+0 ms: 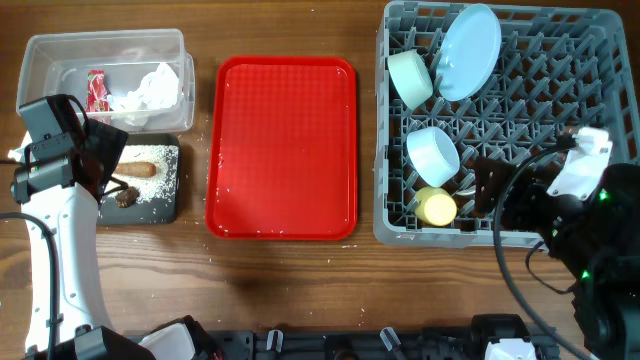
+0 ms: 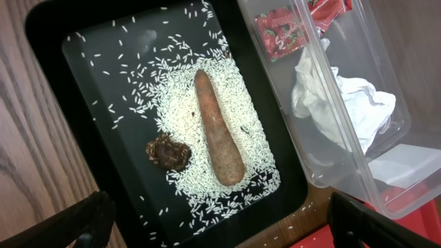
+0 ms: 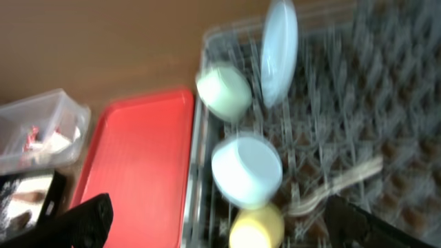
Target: Sort waste into correct bins and load items into the dishwasher rack
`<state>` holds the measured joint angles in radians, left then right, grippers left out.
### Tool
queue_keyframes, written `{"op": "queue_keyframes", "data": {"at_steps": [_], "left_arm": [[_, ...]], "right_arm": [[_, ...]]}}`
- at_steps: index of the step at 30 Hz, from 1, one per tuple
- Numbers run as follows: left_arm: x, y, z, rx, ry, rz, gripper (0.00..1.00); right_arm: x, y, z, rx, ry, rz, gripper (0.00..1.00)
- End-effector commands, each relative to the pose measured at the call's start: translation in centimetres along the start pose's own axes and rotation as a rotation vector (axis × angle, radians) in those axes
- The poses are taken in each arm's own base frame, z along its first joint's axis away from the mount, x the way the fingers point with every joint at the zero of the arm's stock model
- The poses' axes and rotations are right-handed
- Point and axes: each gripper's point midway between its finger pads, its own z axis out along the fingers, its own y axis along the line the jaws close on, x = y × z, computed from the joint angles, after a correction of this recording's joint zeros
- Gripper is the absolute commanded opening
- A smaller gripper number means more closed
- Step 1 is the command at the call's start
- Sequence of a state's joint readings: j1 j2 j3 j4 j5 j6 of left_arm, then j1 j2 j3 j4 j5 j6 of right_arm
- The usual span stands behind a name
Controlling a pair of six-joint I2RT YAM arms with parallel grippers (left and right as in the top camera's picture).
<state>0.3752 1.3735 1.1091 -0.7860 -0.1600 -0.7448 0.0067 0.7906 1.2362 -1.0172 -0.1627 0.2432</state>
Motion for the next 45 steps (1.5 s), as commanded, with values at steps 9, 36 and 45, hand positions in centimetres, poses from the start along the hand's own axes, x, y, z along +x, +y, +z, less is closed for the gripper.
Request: {"op": "queue_keyframes", "data": {"at_steps": [9,36,45], "left_arm": [[-0.6,-0.3,-0.6,0.012,-0.021,0.006,1.0],[-0.6,-0.3,-0.6,0.012,-0.021,0.006,1.0],[-0.8,-0.2,-1.2,0.024,-0.034,0.002,1.0]], "right_arm": [[5.7,-1.9,4.1,-0.091,-0.395,-0.176,1.0],[11.3,-4.8,8.9,-0.106,-0.57,-0.137,1.0],[11.3,-4.8,8.9,-0.106,-0.57,-0.137,1.0]]}}
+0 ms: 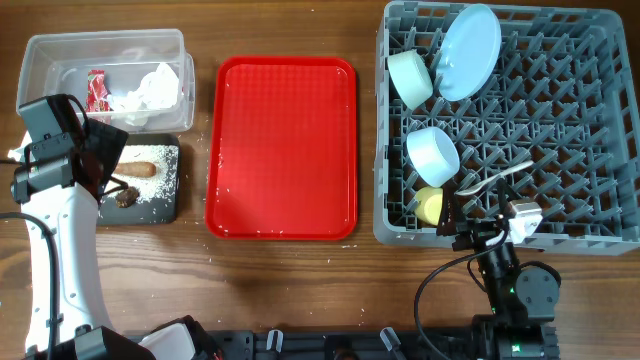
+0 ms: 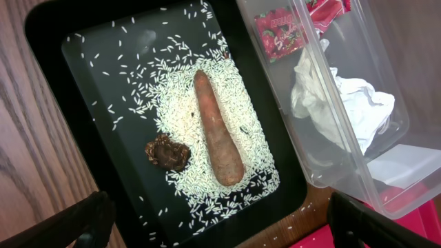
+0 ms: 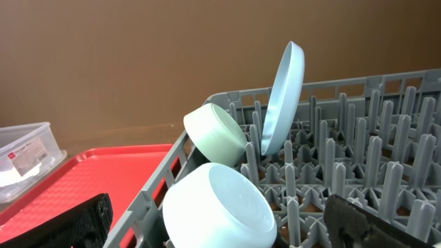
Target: Sort waste into correct bins and load items into the dishwasher rack
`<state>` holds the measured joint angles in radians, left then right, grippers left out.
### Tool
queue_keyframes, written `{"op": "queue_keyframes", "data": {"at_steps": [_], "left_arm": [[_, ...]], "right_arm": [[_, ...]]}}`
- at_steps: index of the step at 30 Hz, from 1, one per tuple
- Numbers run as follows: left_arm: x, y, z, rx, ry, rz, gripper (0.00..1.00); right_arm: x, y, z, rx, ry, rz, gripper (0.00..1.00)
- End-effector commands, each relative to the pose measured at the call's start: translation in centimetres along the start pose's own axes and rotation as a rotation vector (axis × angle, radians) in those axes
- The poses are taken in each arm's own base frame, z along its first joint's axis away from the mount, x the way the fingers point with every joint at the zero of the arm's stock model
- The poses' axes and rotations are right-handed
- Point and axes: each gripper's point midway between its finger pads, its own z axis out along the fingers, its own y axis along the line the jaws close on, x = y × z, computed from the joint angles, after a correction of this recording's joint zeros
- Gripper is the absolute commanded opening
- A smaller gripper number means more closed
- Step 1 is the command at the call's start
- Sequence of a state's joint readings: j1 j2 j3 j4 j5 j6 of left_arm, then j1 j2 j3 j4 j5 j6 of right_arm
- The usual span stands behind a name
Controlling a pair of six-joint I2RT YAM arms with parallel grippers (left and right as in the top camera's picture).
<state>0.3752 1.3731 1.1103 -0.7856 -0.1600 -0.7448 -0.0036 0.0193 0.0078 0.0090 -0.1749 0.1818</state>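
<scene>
My left gripper (image 2: 222, 226) hangs open over a black tray (image 2: 48, 41) strewn with rice, which holds an orange carrot (image 2: 219, 131) and a brown lump (image 2: 167, 153). Beside it a clear bin (image 2: 386, 110) contains a strawberry wrapper (image 2: 281, 33) and crumpled tissue (image 2: 339, 96). The grey dishwasher rack (image 1: 600, 232) carries a light blue plate (image 1: 468, 50), a green bowl (image 1: 410, 78), a pale blue bowl (image 1: 432, 152), a yellow cup (image 1: 430, 206) and a fork (image 1: 497, 179). Low at the rack's front edge, my right gripper (image 1: 468, 228) is open and holds nothing.
A red tray (image 1: 285, 145) lies between the bins and the rack, with a few rice grains along its left edge. The left arm (image 1: 60, 250) runs up the table's left side. The right arm (image 1: 515, 290) sits folded at the table's front right.
The right arm has pulled back from over the rack's right half to the front table edge, gripper low by the rack's front wall. The fork now shows uncovered in the rack. The left arm is unmoved.
</scene>
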Motion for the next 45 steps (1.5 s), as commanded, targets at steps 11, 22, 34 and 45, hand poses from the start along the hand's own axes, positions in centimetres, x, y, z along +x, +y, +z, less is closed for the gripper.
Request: {"op": "queue_keyframes", "data": {"at_steps": [11,22,34,45], "left_arm": [[8.1,-4.1,-8.2,0.607,-0.289,0.383,1.0],[13.8,-0.5,-8.5,0.944,-0.473,0.463,1.0],[13.9,0.1,-7.5,0.941,-0.522,0.463,1.0],[13.8,0.1,-7.5,0.939,-0.527,0.46,1.0]], "right_arm": [[-0.4,-0.4,-0.1,0.019,-0.02,0.009,1.0],[-0.4,-0.3,-0.1,0.019,-0.02,0.009,1.0],[-0.4,-0.3,-0.1,0.019,-0.02,0.009,1.0],[-0.4,-0.3,-0.1,0.019,-0.02,0.009,1.0]]}}
